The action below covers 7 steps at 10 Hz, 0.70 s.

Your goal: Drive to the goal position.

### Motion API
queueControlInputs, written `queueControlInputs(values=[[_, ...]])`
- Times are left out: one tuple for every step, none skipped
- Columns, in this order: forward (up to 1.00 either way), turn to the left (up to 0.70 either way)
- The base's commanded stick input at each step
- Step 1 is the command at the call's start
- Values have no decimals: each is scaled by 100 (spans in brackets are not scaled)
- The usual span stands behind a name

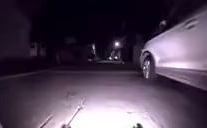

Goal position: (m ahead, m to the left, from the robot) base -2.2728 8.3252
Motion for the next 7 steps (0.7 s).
queueControlInputs(values=[[45,0],[45,0],[45,0],[45,0],[45,0],[45,0],[45,0]])
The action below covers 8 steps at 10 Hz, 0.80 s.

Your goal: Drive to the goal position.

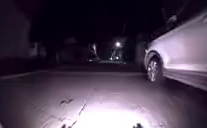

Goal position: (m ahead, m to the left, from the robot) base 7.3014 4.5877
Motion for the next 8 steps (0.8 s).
queueControlInputs(values=[[45,0],[45,0],[45,0],[45,0],[45,0],[45,0],[45,0],[45,0]])
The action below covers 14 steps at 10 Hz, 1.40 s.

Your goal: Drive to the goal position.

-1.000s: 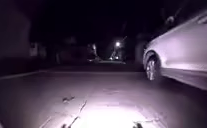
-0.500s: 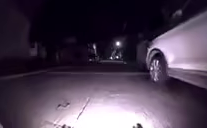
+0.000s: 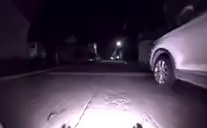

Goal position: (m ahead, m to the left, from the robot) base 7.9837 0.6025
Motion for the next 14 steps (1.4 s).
queueControlInputs(values=[[45,0],[45,0],[45,0],[45,0],[45,0],[45,0],[45,0],[45,0],[45,0],[45,0],[45,0],[45,0],[45,0],[45,-4]])
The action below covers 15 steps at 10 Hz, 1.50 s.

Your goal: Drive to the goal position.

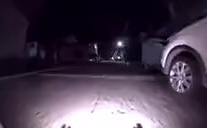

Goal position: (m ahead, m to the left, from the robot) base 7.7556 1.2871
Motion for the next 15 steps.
queueControlInputs(values=[[45,-14],[45,-27],[45,-27],[45,-27],[45,-27],[45,-27],[45,-27],[45,-27],[45,-27],[45,-27],[45,-27],[45,-27],[45,-2],[45,0],[45,0]])
